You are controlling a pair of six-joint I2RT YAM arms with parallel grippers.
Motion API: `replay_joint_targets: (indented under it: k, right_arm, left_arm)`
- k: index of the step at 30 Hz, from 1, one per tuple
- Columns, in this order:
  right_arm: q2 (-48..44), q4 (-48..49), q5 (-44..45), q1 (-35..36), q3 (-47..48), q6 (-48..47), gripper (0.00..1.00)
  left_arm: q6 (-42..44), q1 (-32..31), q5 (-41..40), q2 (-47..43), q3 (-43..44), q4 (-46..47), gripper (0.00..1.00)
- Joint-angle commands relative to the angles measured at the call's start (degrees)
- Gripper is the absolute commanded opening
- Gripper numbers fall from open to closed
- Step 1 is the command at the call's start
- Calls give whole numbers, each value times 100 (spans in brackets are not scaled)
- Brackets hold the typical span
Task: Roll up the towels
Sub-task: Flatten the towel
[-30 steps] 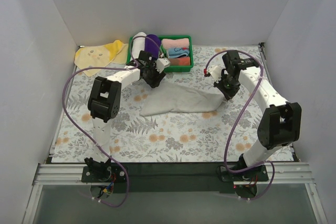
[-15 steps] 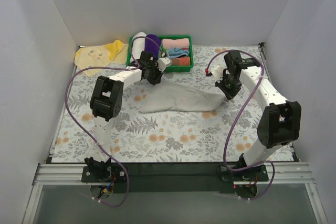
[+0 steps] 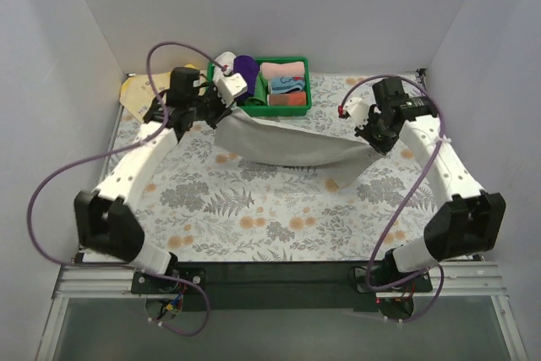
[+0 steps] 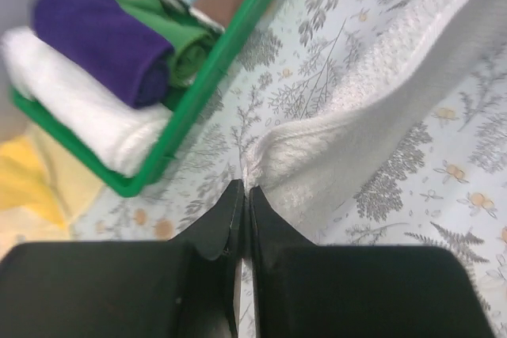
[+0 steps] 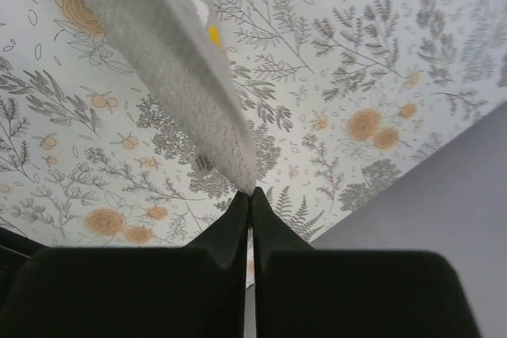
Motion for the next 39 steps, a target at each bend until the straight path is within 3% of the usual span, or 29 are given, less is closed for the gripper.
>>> replay_joint_targets:
  k: [1,6,9,15,20,26,31,32,33,34,35,36,39]
  right_arm:
    - [-921,-145,153,-40,49,-473,1]
    - [-1916,-171,320,-40,-495,-983,1]
    - [-2435,-206,417,-41,-619,-1273,1]
    - [-2499,-224,321,-41,-769,-1546,1]
    - [-1103,153,84,21,-489,-1029,1]
    - [1261,646,40,144,635,-422,1]
    - [2956,646,-14,179,2382,88,1]
    - [3134,646,13,179,2595,124,1]
    - [3319,646,100,188,2762,168,13]
    - [3625,646,223,197,3043,203,28]
    - [3741,637,476,188,3158,325,68]
    - [3838,620,583,171,3247,370,98]
    - [3770,523,611,-4,3344,484,99]
  left_arm:
    - [588,-43,533,-1225,-777,-718,0]
    - [992,-87,815,-3042,-1597,-1062,0]
    - [967,-105,798,-3607,-1694,-1369,0]
    - [449,-105,404,-3636,-1781,-1766,0]
    - [-245,-96,-728,-2672,-2221,-1117,0]
    - [-422,192,-1127,-1195,-2398,-97,0]
    - [-466,940,-857,396,-1740,432,0]
    - [-440,1071,-785,633,-1242,362,1]
    - [-353,1116,-689,1114,-1037,292,7]
    - [-291,1143,-435,1293,-792,108,21]
    - [-273,1161,-372,1486,-554,11,36]
    - [-299,1152,-328,1636,-152,-60,62]
    - [-431,1222,-354,1866,387,-455,66]
